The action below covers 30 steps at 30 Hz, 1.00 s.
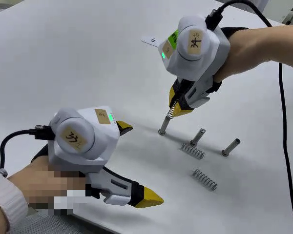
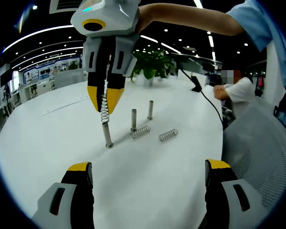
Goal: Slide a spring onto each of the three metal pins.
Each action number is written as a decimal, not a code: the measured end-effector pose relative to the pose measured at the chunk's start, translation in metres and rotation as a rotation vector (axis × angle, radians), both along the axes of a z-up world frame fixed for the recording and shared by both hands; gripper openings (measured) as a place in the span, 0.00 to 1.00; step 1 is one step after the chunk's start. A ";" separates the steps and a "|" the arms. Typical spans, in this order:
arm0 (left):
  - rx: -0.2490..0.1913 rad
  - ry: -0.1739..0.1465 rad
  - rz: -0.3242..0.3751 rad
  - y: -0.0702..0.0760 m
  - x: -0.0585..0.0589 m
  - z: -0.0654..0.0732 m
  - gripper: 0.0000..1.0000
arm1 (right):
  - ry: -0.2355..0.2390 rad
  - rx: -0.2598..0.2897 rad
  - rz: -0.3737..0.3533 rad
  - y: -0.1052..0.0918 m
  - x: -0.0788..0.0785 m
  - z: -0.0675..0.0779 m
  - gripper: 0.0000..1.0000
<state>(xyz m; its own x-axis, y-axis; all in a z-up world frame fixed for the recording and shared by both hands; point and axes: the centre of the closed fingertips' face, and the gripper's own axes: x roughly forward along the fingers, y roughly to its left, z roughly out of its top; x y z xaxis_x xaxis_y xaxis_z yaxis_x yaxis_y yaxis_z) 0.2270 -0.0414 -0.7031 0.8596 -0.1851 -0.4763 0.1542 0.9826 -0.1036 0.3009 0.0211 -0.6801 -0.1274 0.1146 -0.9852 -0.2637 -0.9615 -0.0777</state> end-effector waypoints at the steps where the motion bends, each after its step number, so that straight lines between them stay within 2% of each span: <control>1: 0.000 0.001 0.000 0.000 0.000 0.000 1.00 | -0.001 -0.001 -0.002 0.000 0.001 -0.001 0.12; 17: -0.010 0.014 -0.007 -0.002 -0.001 -0.004 1.00 | 0.000 -0.007 0.004 0.001 -0.002 -0.002 0.12; 30: -0.017 0.015 -0.001 -0.001 -0.001 -0.004 0.99 | -0.027 -0.025 0.022 0.003 -0.003 -0.017 0.12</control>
<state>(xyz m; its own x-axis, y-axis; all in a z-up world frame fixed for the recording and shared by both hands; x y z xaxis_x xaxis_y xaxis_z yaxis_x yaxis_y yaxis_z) 0.2256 -0.0424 -0.7073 0.8521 -0.1943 -0.4860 0.1538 0.9805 -0.1224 0.2981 0.0239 -0.6975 -0.1033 0.0875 -0.9908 -0.2410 -0.9686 -0.0604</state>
